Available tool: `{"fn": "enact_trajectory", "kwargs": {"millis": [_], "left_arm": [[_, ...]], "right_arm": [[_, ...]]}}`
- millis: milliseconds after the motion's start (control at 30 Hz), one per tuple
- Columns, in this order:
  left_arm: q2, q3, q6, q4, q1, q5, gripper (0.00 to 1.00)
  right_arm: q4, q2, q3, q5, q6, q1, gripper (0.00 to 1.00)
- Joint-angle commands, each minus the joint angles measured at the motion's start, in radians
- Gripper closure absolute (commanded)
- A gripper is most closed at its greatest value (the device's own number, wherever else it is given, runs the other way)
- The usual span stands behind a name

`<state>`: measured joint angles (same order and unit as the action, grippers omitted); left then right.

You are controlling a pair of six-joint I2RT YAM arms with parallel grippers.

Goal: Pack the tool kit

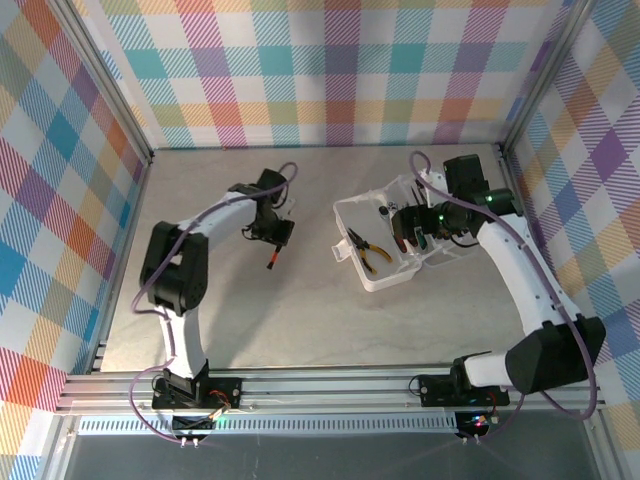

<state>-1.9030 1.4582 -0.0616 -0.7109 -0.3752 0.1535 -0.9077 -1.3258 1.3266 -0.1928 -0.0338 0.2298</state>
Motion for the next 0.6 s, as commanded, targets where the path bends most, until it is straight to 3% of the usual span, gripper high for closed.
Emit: {"fn": "enact_trajectory", "kwargs": {"millis": [0,100,167,267,567], "left_arm": [[0.173,-0.025,0.186,0.138,0.017,0.289,1.0],[0.239,-0.091,0.391,0.378,0.017,0.525,1.0],[0.261,-0.159,0.585,0.65,0.014,0.648,1.0],[0.274,-0.225,0.77,0.909,0.0,0.696,1.0],[0.298,-0.293,0.868,1.069,-0.035,0.719,1.0]], "right_arm": [[0.119,0.057,-0.053,-0.275,0.051,0.027,0.01],[0.245,0.07,-0.106,-0.361,0.109,0.085,0.01],[0.328,0.053,-0.124,-0.373,0.147,0.143,0.01],[0.424,-0.001,-0.119,-0.344,0.191,0.22,0.02],[0.465,-0.201,0.036,-0.329,0.191,0.272,0.13]]}}
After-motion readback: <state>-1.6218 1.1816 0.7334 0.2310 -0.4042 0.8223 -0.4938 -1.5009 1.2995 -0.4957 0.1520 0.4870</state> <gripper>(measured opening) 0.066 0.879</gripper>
